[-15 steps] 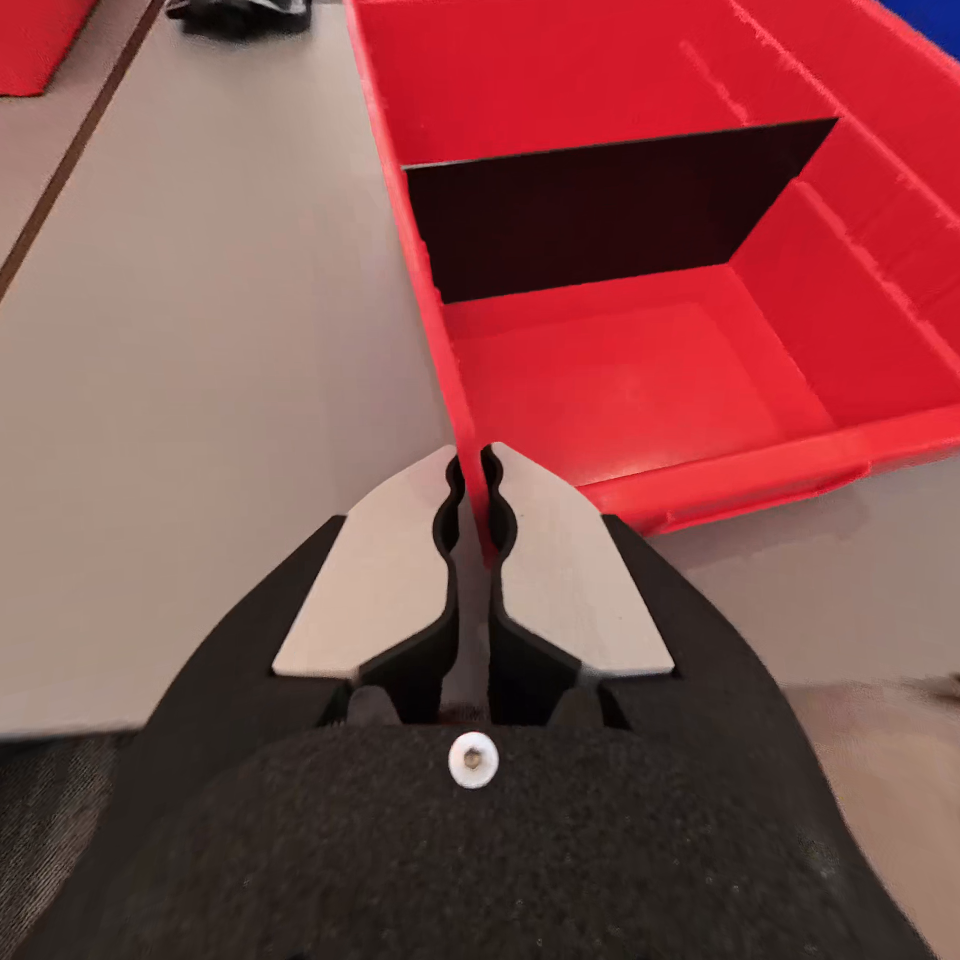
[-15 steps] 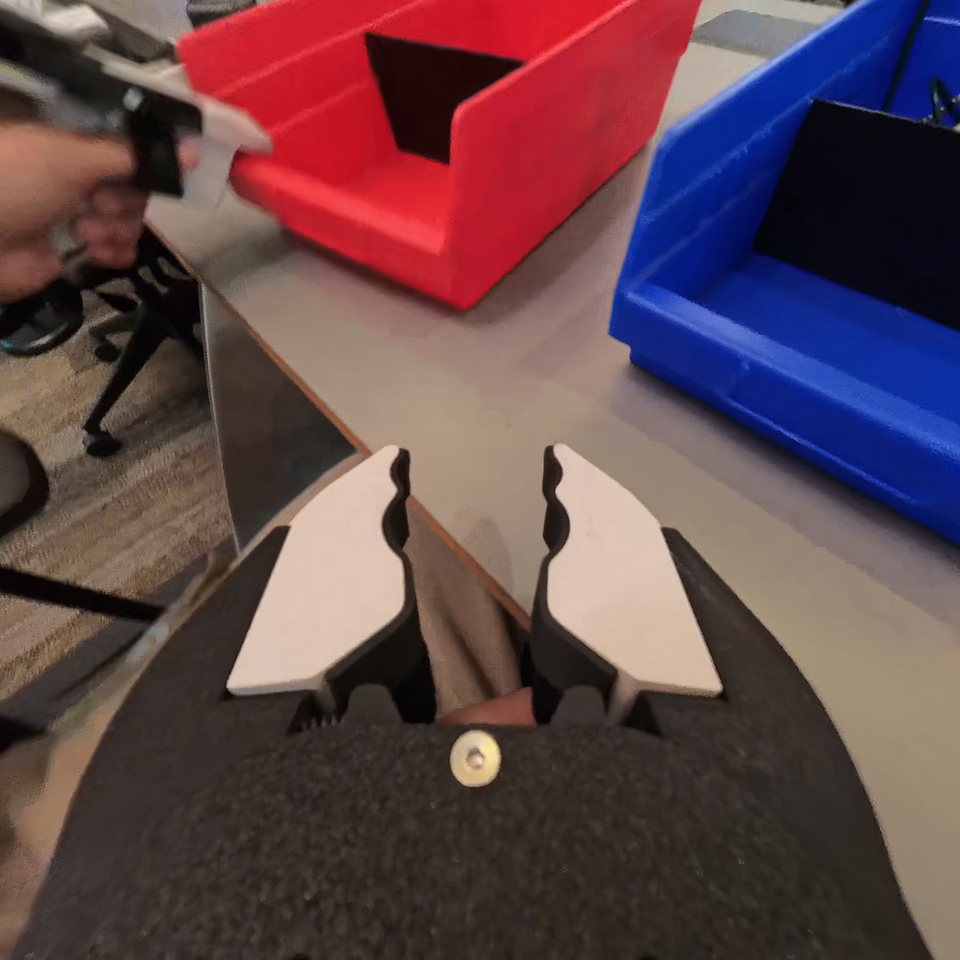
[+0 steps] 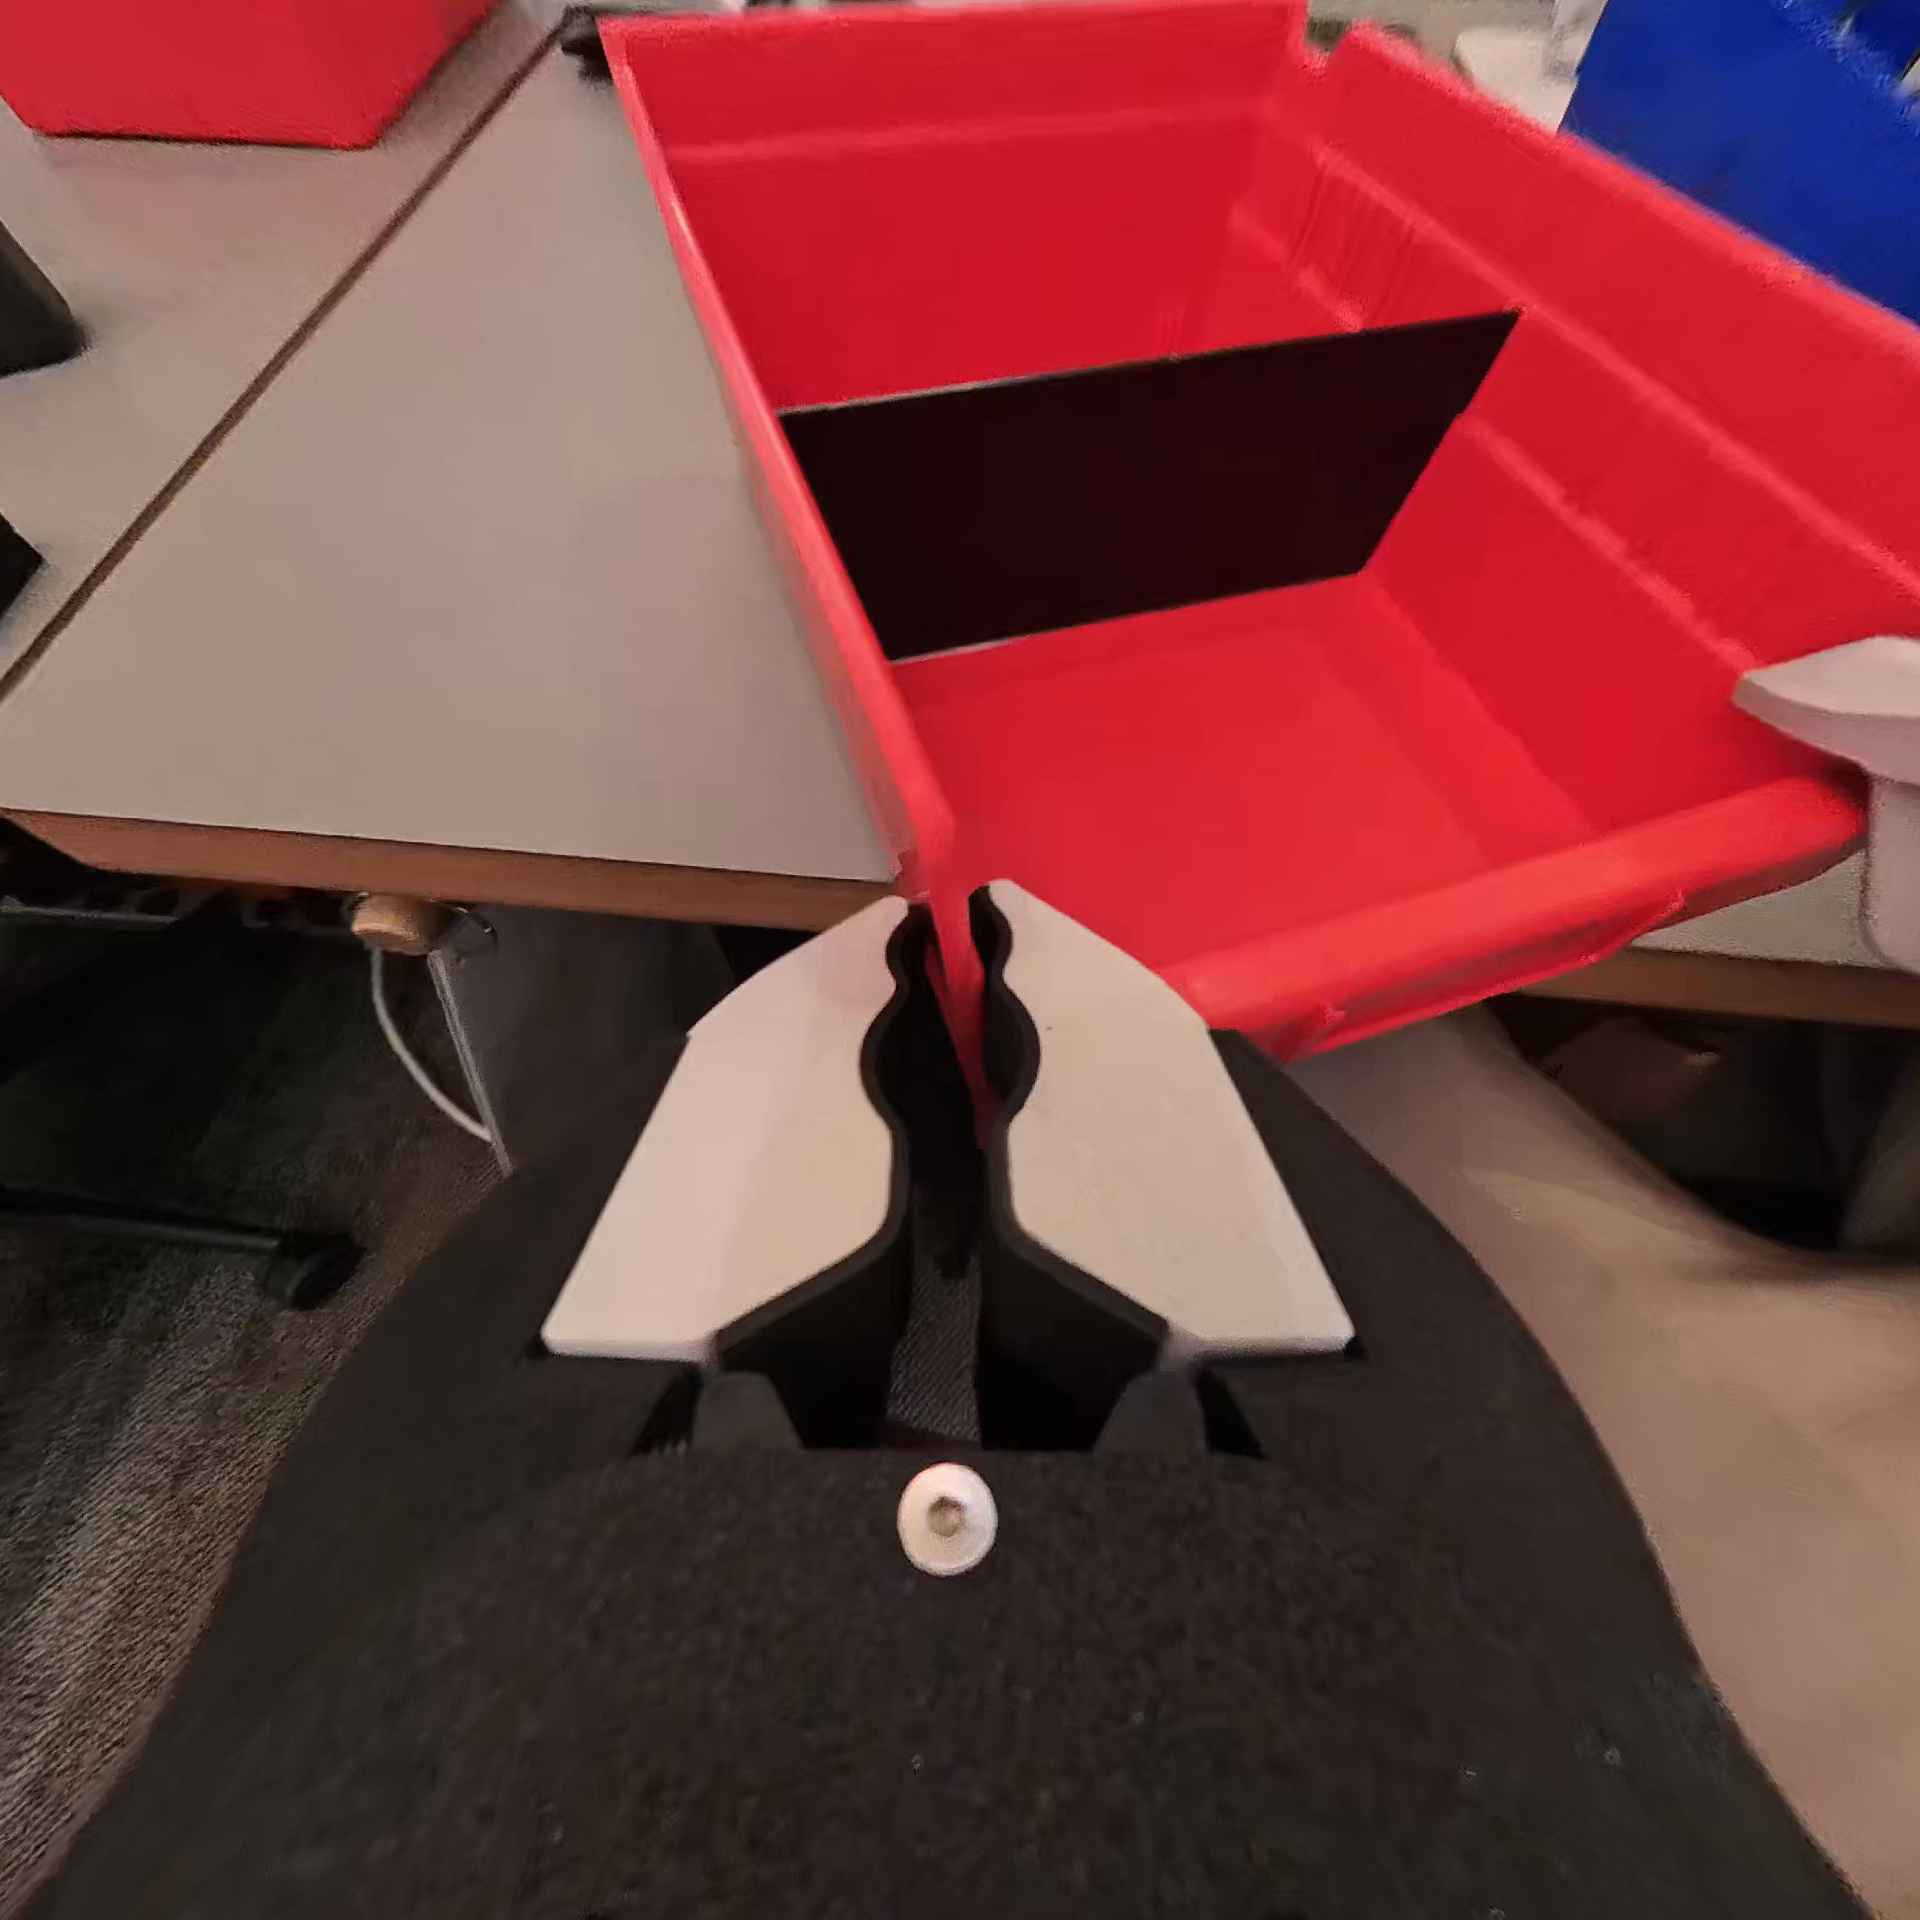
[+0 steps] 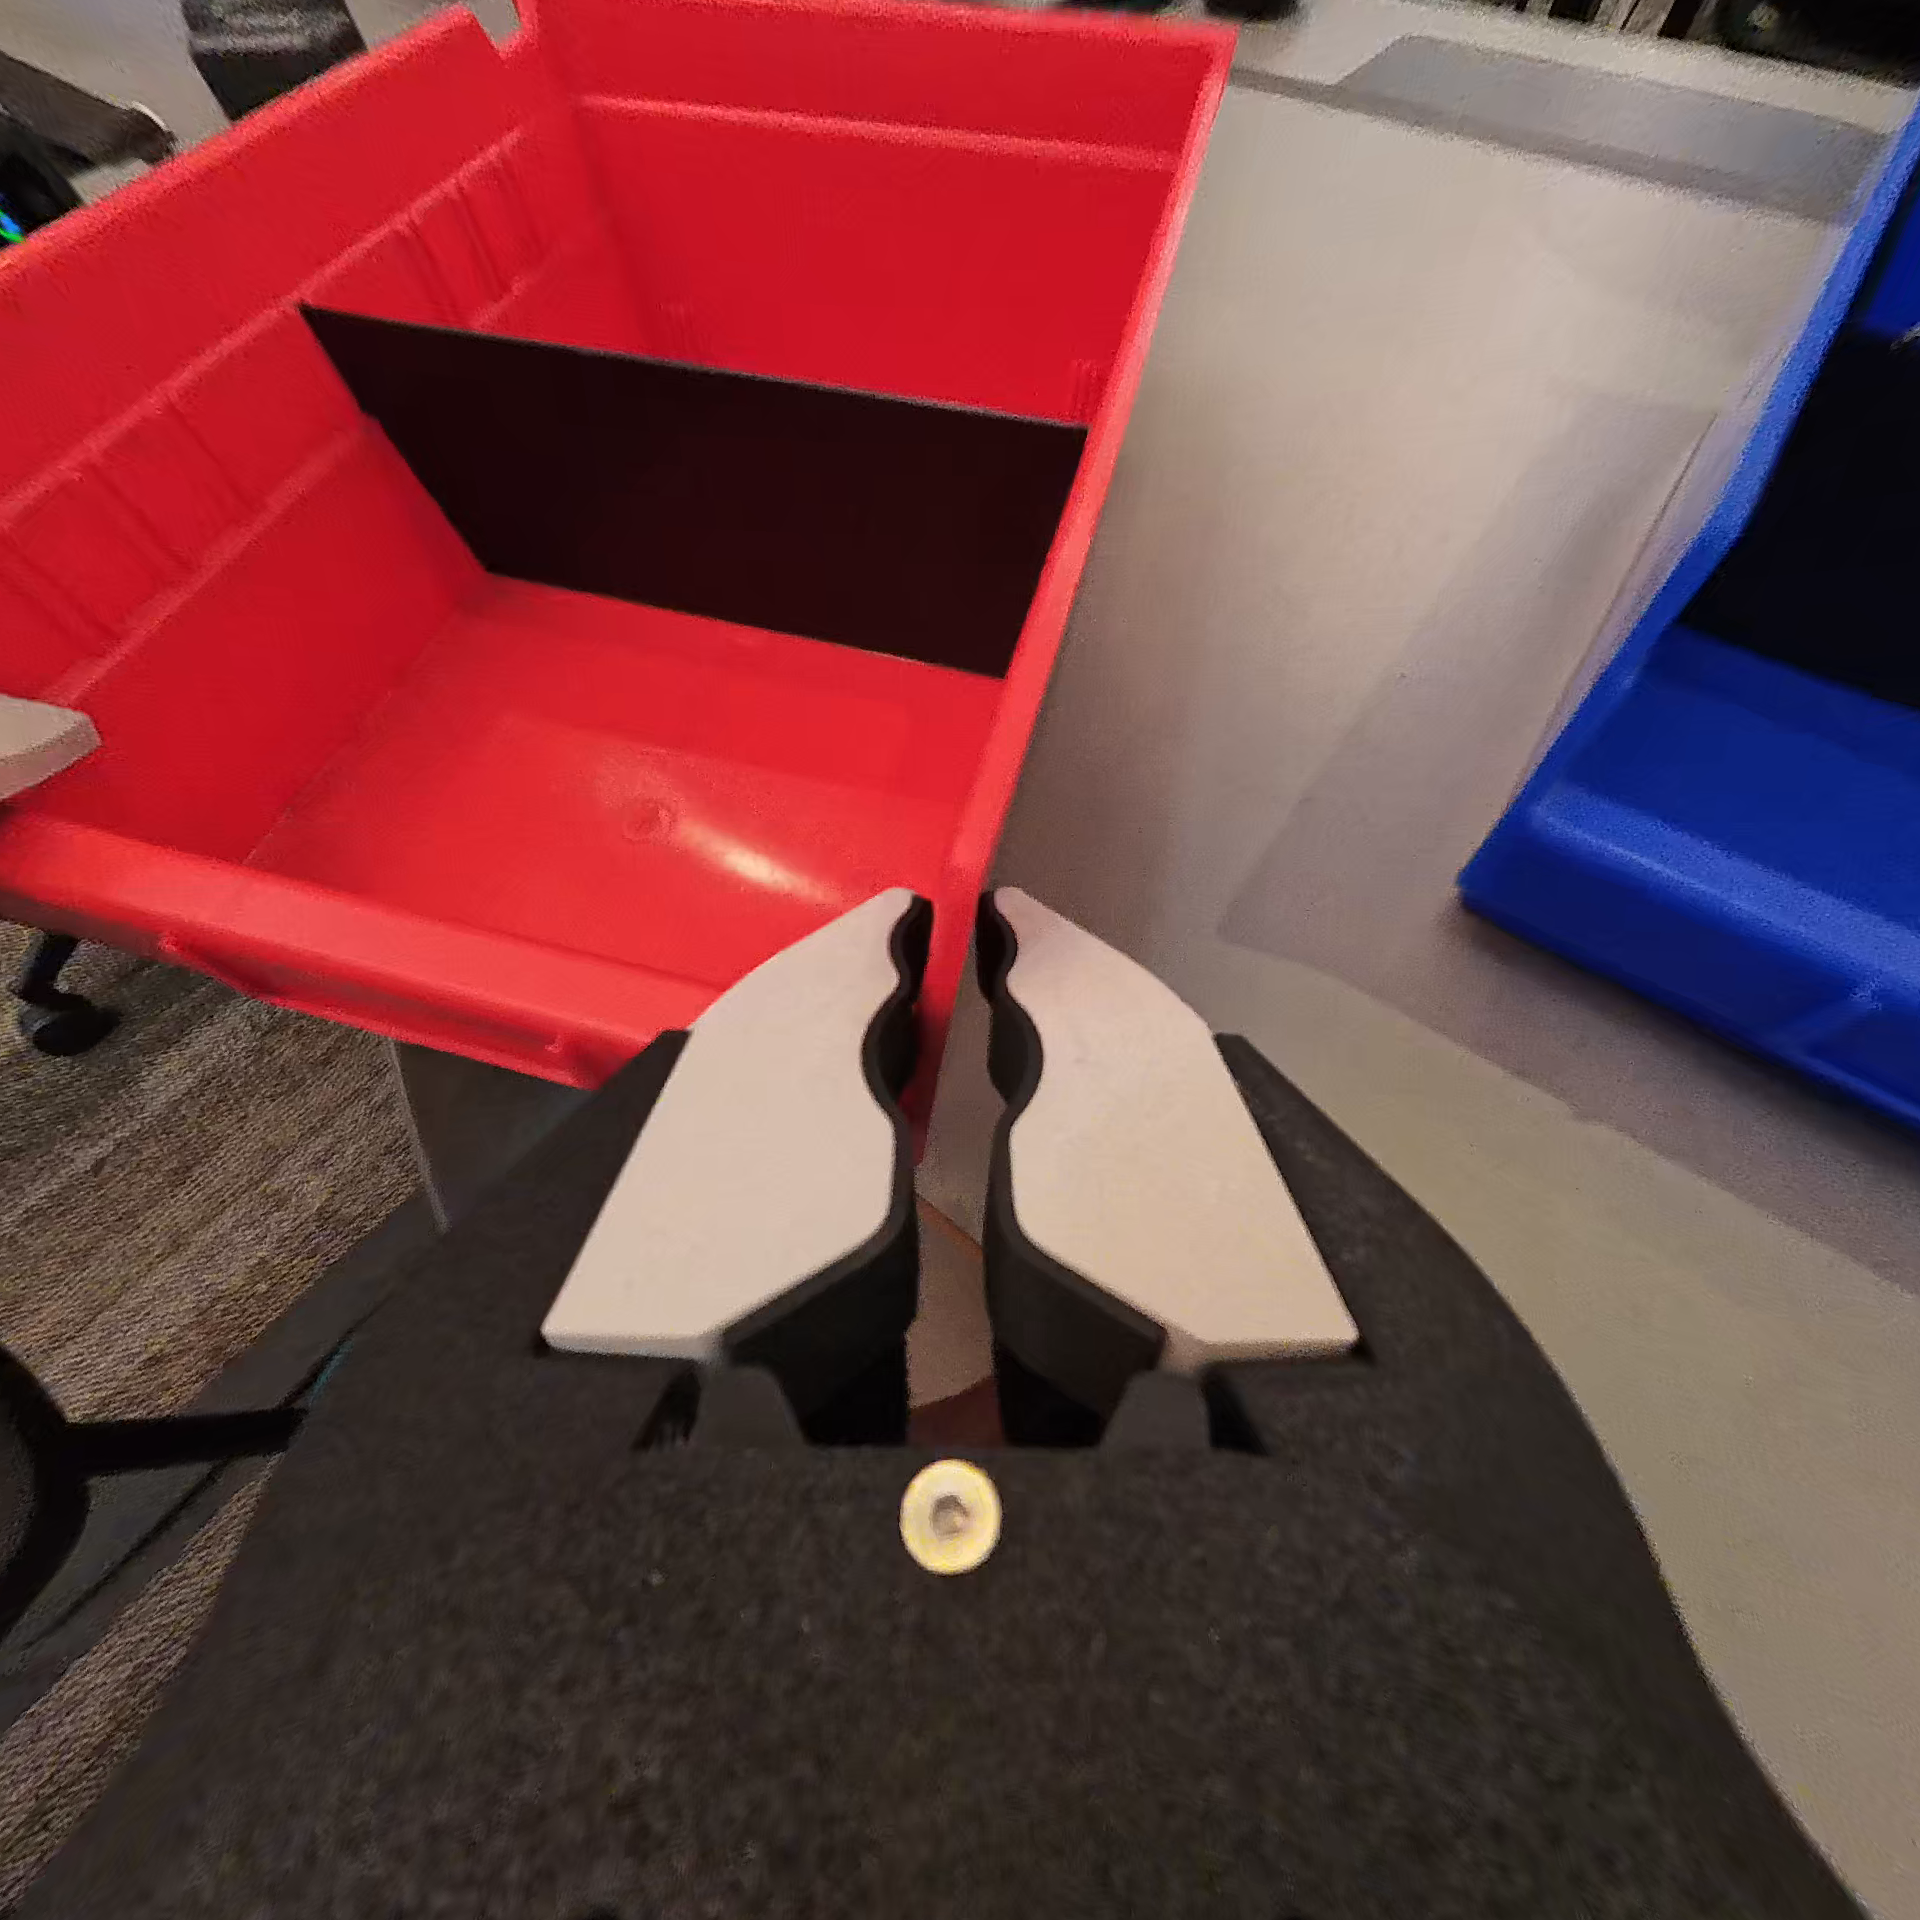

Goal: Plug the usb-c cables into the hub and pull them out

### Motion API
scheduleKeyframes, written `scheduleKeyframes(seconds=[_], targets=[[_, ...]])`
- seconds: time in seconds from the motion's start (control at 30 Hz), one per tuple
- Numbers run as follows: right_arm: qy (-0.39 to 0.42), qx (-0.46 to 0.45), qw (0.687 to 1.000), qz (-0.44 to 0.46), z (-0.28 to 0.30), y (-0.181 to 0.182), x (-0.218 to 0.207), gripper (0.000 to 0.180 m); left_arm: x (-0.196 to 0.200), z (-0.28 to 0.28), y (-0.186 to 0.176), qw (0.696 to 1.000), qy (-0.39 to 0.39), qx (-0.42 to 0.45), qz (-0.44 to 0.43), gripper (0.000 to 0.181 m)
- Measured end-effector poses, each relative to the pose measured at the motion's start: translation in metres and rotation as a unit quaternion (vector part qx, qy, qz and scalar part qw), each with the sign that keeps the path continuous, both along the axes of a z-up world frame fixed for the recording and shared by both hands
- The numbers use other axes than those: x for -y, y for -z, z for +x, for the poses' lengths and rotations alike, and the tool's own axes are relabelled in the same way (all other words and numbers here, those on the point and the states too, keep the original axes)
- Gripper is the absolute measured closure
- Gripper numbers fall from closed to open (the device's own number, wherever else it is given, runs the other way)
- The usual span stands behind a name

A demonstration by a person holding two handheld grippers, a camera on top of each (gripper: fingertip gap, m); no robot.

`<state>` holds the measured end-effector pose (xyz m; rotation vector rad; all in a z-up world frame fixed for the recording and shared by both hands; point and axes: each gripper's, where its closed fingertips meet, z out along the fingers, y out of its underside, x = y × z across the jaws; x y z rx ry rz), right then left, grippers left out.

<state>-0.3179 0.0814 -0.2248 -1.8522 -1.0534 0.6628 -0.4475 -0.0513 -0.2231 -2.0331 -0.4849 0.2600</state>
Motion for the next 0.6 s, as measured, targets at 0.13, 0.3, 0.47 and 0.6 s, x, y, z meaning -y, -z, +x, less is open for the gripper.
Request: scheduleKeyframes(seconds=[0.13,0.3,0.47,0.6], targets=[[0.009,-0.053,0.998,0.043,0.013,-0.051,-0.012,0.175,-0.008,0.012,-0.051,0.997,0.005,-0.058,0.048,0.174],[0.071,-0.109,0.983,0.131,0.063,-0.146,-0.060,0.175,-0.070,0.048,-0.139,0.981,0.062,-0.145,0.116,0.174],[0.181,-0.124,0.952,0.213,0.174,-0.216,-0.131,0.174,-0.183,0.133,-0.196,0.960,0.164,-0.122,0.191,0.175],[0.258,-0.072,0.941,0.205,0.286,-0.215,-0.201,0.176,-0.272,0.238,-0.196,0.945,0.238,-0.123,0.187,0.174]])
